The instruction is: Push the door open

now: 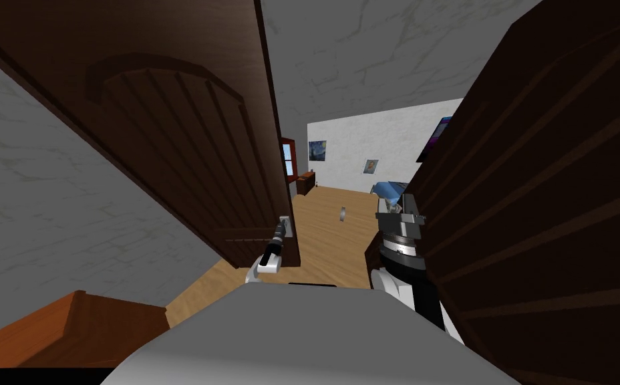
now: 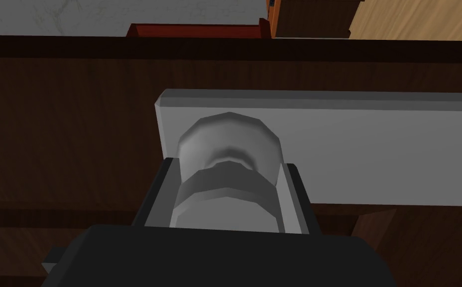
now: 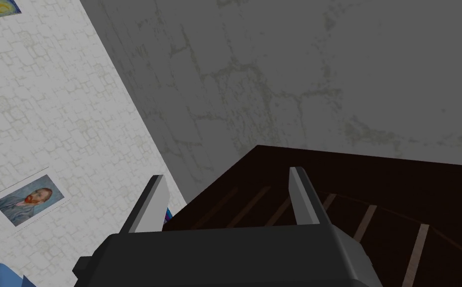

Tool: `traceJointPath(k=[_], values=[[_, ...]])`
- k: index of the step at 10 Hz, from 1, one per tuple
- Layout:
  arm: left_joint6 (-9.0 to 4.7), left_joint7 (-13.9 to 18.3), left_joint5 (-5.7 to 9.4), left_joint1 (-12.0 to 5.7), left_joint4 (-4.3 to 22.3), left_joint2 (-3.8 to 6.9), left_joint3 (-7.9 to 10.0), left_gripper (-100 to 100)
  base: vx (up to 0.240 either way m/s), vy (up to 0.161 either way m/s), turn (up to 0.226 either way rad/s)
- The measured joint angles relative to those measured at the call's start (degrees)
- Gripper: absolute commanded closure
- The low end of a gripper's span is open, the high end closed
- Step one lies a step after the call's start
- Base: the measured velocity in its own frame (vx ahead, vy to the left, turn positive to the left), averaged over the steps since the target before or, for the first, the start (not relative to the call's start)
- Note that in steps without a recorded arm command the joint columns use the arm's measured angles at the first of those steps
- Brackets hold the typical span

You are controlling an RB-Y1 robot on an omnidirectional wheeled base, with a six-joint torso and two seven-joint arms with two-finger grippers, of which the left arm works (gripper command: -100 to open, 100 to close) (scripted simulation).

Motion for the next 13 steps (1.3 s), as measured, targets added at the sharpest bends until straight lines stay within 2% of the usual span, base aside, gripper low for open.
traceJointPath(k=[2, 3, 5, 7, 9, 11, 13], values=[[-0.35, -0.2, 0.27, -1.34, 1.1, 0.55, 1.39, 100, 0.218, -0.05, 0.047], [-0.61, -0.3, 0.3, -1.29, 1.1, 0.56, 1.99, 100, 0.187, -0.061, 0.065], [0.01, -0.6, 0.38, -1.41, 0.3, 0.64, 2.99, 100, 0.105, -0.061, 0.049], [0.16, -0.7, 0.63, -2.1, 1.1, 0.98, 4.26, 100, 0.123, -0.059, 0.054], [-0.52, -1.2, 0.66, -2.36, 2.3, 0.56, 5.54, 100, 0.12, -0.068, 0.06], [-0.08, -1.2, 0.84, -1.84, 1.5, 0.77, 6.33, 100, 0.11, -0.057, 0.053], [-0.06, -1.5, 0.91, -2.49, 2.0, 0.51, 7.4, 100, 0.097, -0.037, 0.046]])
